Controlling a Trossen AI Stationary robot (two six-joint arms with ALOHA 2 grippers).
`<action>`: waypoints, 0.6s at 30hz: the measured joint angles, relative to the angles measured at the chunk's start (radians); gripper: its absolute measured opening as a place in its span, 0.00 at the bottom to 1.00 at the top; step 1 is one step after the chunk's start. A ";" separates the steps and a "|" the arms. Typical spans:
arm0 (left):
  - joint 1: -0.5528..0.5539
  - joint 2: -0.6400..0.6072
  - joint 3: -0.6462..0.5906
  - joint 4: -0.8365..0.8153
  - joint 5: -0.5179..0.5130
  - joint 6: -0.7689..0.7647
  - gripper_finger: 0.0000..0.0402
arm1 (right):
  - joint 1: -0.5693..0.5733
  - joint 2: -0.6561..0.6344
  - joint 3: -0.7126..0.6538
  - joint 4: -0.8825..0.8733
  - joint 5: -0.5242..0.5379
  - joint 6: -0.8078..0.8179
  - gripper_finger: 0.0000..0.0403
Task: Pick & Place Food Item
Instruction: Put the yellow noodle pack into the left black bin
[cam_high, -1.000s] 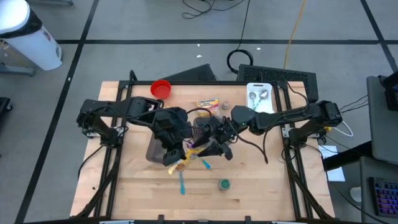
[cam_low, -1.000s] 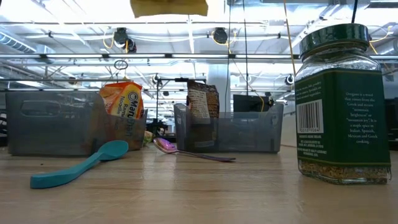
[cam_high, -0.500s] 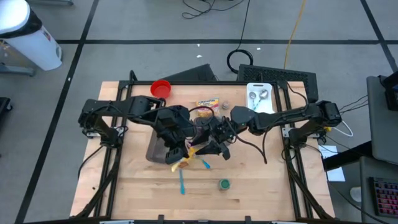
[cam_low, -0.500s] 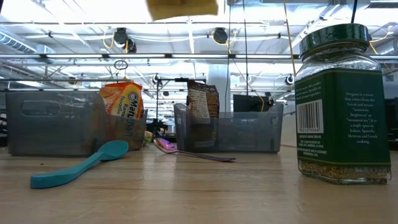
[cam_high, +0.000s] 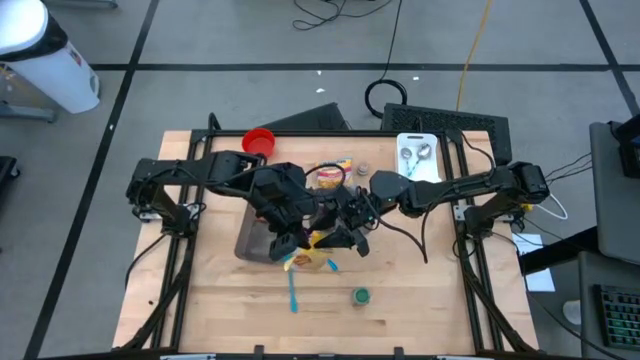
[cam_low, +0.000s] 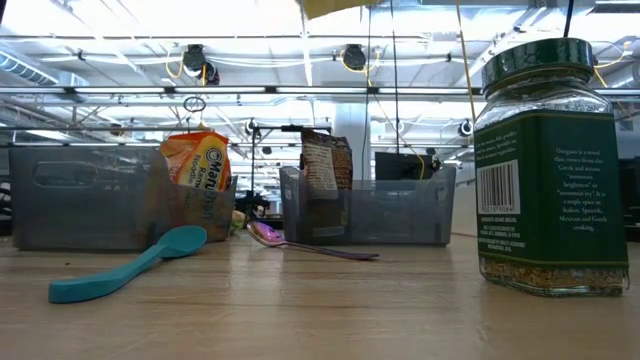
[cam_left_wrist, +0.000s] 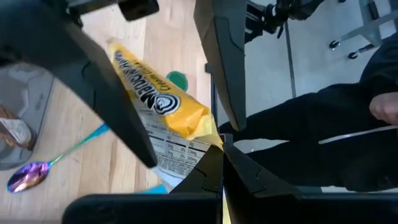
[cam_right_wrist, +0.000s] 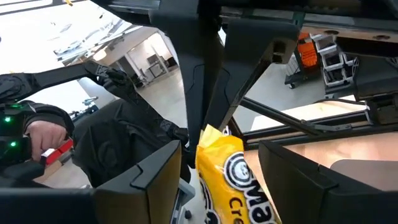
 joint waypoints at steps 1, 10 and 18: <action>0.001 0.000 0.000 -0.003 0.000 0.000 0.00 | 0.000 0.000 0.000 -0.001 0.000 -0.001 0.51; 0.002 0.000 0.000 -0.003 0.003 -0.004 0.00 | 0.000 0.000 0.000 -0.009 0.000 -0.009 0.38; 0.002 0.000 0.000 -0.004 0.004 -0.005 0.00 | 0.000 0.000 0.000 -0.009 -0.001 -0.009 0.19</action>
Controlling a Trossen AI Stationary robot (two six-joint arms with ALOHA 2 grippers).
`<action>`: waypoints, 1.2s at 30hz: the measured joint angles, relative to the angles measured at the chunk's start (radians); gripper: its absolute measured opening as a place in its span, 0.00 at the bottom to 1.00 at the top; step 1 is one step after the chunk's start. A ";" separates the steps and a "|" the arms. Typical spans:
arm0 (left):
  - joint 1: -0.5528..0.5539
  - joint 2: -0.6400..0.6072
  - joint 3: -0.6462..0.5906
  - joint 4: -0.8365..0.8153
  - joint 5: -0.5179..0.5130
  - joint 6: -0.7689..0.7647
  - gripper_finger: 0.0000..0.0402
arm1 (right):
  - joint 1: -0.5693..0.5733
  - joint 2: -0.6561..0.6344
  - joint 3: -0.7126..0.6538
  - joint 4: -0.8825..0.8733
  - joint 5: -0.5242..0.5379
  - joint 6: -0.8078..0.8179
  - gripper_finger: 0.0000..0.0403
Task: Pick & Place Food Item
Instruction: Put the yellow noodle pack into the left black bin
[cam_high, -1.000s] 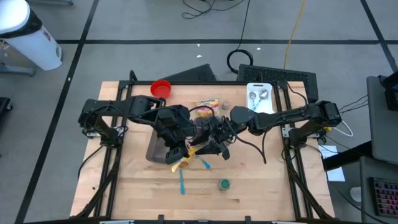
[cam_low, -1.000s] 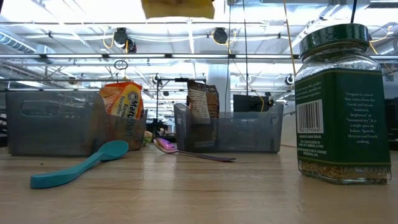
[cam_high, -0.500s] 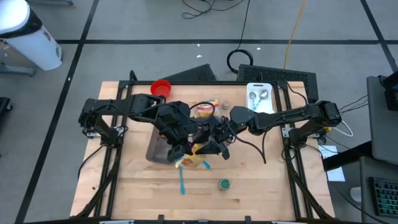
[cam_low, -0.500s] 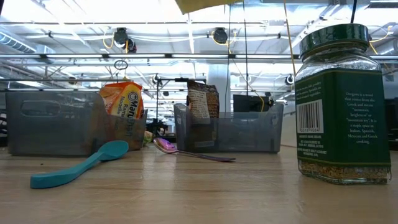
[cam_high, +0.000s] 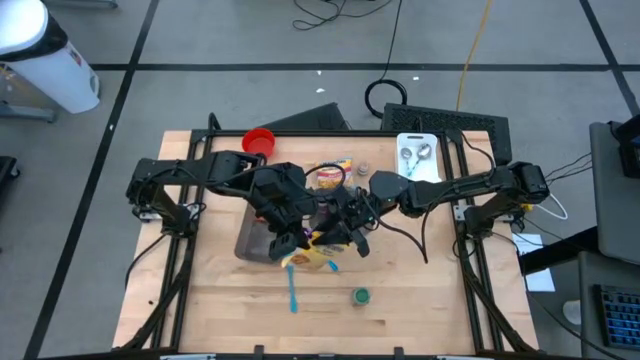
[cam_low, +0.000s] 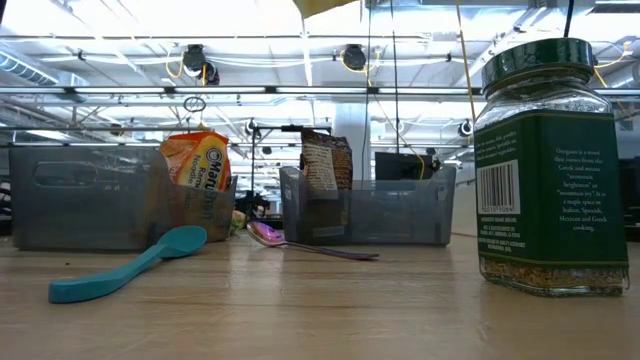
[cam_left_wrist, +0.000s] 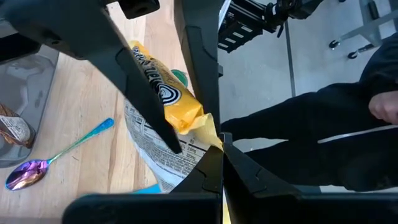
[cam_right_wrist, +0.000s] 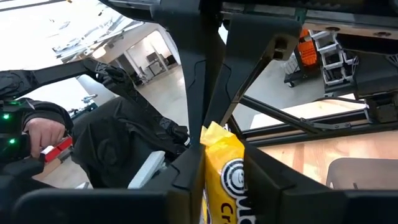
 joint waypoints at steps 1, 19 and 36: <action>0.000 0.000 0.000 -0.001 0.000 0.000 0.00 | 0.000 0.000 0.000 0.000 0.000 0.000 0.16; 0.010 -0.001 0.000 -0.006 0.009 -0.031 0.03 | 0.000 0.000 0.000 0.030 0.000 -0.027 0.00; 0.067 -0.010 -0.001 -0.009 0.086 0.001 0.05 | -0.001 0.000 0.000 0.054 0.003 -0.012 0.00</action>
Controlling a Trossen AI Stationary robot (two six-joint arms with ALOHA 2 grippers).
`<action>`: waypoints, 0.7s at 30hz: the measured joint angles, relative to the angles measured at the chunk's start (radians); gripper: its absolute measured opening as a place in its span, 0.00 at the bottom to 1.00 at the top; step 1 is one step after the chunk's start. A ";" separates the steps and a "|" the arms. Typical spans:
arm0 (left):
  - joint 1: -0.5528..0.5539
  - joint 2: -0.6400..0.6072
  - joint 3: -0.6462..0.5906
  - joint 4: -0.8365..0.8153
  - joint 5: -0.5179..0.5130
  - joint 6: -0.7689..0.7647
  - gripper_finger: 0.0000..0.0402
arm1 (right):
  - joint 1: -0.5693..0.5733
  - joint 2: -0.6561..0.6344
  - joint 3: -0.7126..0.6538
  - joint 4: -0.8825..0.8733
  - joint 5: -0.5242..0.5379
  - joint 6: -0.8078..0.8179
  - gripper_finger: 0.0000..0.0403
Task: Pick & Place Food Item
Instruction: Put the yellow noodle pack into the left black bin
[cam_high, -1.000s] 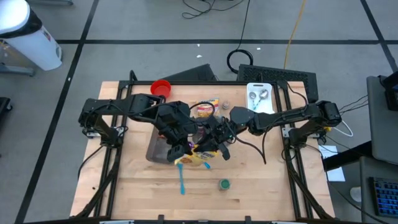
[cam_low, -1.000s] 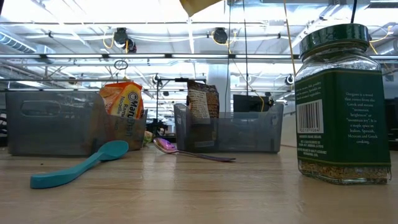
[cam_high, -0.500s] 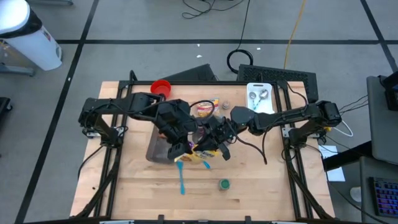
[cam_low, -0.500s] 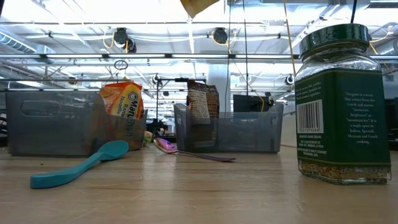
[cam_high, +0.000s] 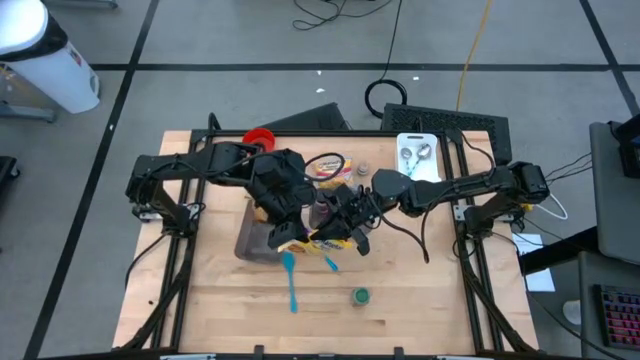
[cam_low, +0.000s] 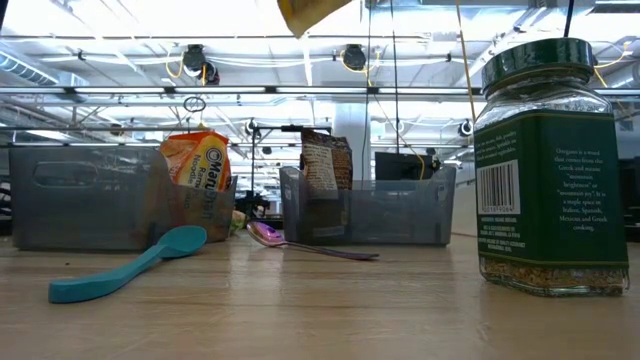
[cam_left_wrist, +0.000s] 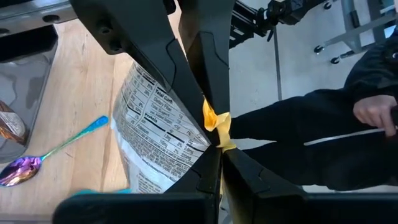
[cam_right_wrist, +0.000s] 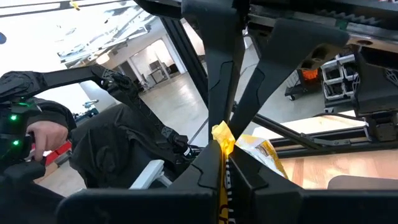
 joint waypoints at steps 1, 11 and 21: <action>0.000 0.000 0.000 0.000 0.000 -0.001 0.05 | 0.000 0.000 0.000 0.000 0.000 0.003 0.00; 0.029 0.000 0.000 0.004 0.083 -0.020 0.08 | 0.001 0.000 0.000 0.004 0.002 0.005 0.00; 0.058 0.000 0.000 0.004 0.111 0.033 0.36 | -0.009 0.000 0.000 0.008 0.020 0.006 0.00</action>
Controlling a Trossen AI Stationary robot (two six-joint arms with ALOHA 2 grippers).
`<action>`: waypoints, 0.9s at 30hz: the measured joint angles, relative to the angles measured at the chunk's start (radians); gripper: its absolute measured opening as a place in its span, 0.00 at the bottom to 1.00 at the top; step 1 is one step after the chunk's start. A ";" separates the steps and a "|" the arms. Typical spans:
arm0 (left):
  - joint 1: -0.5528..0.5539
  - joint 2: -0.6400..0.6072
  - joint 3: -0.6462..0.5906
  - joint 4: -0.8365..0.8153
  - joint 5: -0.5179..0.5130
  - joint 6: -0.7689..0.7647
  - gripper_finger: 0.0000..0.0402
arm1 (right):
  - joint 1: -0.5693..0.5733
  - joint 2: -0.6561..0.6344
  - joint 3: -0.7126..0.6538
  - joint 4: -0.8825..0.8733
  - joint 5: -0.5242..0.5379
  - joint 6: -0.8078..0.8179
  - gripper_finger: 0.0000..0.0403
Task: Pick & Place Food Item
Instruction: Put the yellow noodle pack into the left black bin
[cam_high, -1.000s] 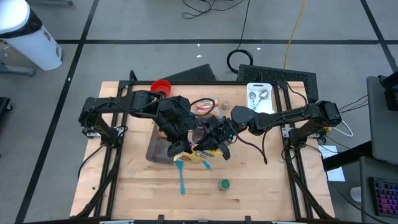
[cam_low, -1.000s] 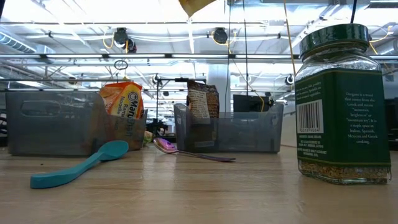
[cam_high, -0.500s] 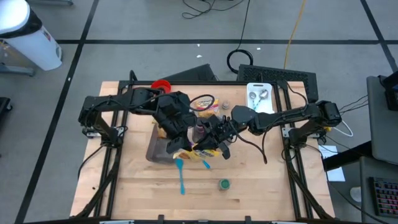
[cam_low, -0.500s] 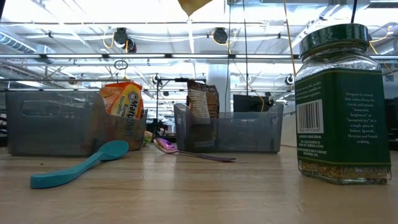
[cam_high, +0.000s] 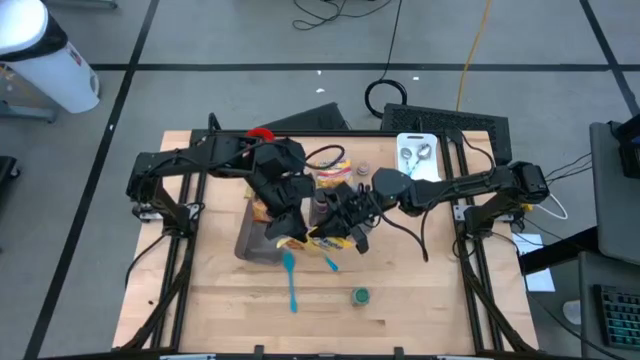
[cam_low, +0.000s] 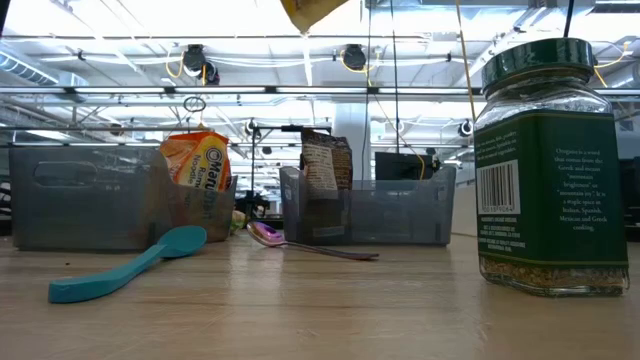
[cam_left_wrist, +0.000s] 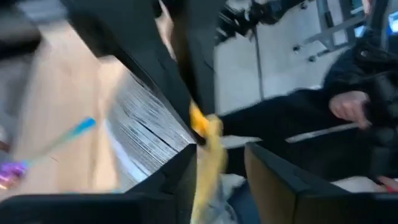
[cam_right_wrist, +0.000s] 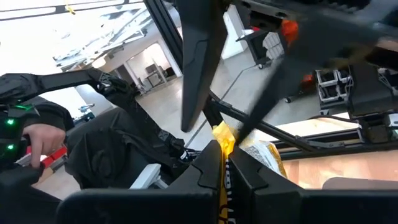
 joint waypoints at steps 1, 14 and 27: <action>0.005 0.000 0.000 0.006 -0.008 0.013 0.38 | -0.002 -0.003 0.000 0.002 0.001 0.004 0.00; 0.027 0.001 0.000 -0.065 -0.041 0.050 0.40 | -0.008 -0.011 0.000 -0.004 0.003 0.036 0.00; 0.004 -0.059 0.000 -0.083 -0.177 0.076 0.34 | -0.033 -0.054 -0.001 -0.032 0.026 0.027 0.00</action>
